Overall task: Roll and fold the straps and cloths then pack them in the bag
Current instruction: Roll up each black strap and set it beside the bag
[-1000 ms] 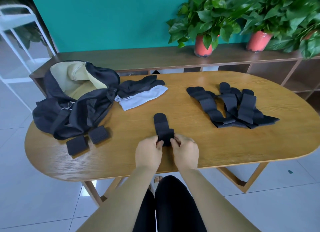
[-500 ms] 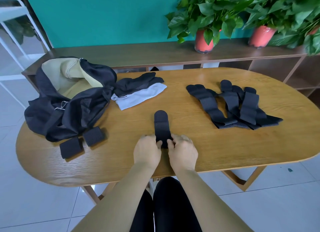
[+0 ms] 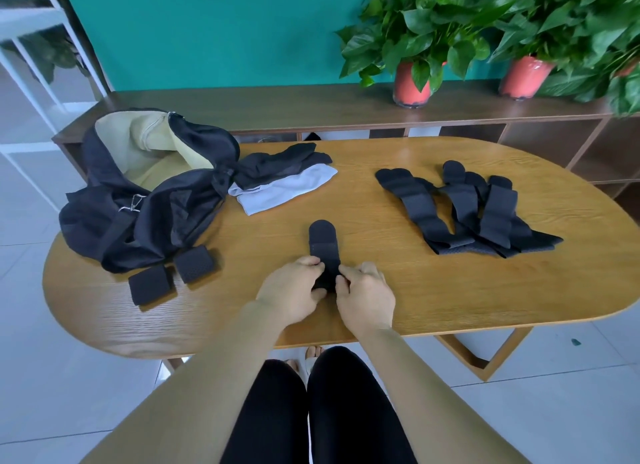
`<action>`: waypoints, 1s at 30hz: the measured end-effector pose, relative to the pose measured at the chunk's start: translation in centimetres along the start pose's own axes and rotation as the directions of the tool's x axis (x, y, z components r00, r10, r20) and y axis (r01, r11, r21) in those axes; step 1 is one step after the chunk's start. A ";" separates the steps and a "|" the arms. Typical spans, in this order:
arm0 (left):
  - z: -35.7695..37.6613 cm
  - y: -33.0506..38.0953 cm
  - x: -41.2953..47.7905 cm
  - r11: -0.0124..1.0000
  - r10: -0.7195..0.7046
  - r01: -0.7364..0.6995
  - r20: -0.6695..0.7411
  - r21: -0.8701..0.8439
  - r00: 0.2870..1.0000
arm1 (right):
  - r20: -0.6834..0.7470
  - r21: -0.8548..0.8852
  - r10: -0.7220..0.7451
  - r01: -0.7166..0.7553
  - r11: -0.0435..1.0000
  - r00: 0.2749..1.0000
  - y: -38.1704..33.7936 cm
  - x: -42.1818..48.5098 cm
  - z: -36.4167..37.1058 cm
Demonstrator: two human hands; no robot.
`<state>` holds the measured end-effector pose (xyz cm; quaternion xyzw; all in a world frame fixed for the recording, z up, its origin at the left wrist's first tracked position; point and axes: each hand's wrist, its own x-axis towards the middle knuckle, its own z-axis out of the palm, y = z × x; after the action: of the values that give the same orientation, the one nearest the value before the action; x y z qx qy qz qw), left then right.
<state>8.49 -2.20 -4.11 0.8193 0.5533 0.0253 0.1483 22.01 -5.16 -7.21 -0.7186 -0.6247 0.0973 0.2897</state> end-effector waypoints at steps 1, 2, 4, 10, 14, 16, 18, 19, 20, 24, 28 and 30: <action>-0.3 -0.4 -0.3 0.999 0.027 -0.027 0.002 0.037 1.000 | 0.060 0.017 -0.012 0.011 1.000 0.998 0.1 -0.2 -0.5; -0.5 -0.8 -0.7 0.996 0.057 -0.056 -0.009 0.064 0.998 | 0.117 0.046 -0.035 0.030 0.999 0.992 0.3 -0.4 -1.0; -0.8 -1.5 -1.7 0.993 0.100 -0.099 -0.025 0.059 0.995 | 0.183 0.116 -0.119 0.099 0.988 0.976 0.8 -1.2 -2.0; -0.1 -2.1 -3.6 0.941 0.055 -0.066 -0.044 -0.331 0.998 | 0.135 0.307 -0.112 0.066 0.950 0.984 0.8 -2.0 -1.9; 0.4 -1.3 -3.4 0.910 -0.076 0.006 -0.154 -0.414 0.985 | 0.109 0.291 0.022 -0.053 0.955 0.994 -0.5 -1.1 -1.5; 0.8 -0.9 -3.0 0.916 -0.131 0.036 -0.214 -0.399 0.968 | 0.092 0.240 0.065 -0.085 0.967 0.994 -0.9 -0.7 -1.1; 1.1 -0.7 -2.5 0.913 -0.193 0.068 -0.280 -0.402 0.941 | 0.074 0.204 0.106 -0.119 0.972 0.992 -1.3 -0.3 -0.8; 1.1 -0.6 -2.3 0.912 -0.222 0.087 -0.305 -0.400 0.926 | 0.063 0.190 0.123 -0.133 0.973 0.990 -1.4 -0.1 -0.6; 1.1 -0.5 -2.1 0.915 -0.238 0.098 -0.326 -0.392 0.915 | 0.054 0.173 0.136 -0.143 0.975 0.989 -1.5 0.1 -0.4; 1.4 -0.5 -1.2 0.907 -0.293 0.151 -0.331 -0.393 0.897 | 0.049 0.085 0.156 -0.159 0.984 0.987 -1.7 0.7 0.2; 1.5 -0.5 -0.6 0.890 -0.342 0.195 -0.321 -0.412 0.883 | 0.043 0.020 0.158 -0.159 0.987 0.987 -1.9 1.2 0.7; 1.5 -0.6 -0.5 0.891 -0.353 0.213 -0.317 -0.402 0.880 | 0.027 0.002 0.164 -0.164 0.986 0.986 -2.0 1.2 0.7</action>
<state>8.10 -2.77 -5.65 0.6667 0.6730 0.2613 0.1853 20.18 -3.67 -6.45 -0.7657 -0.5669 0.1319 0.2738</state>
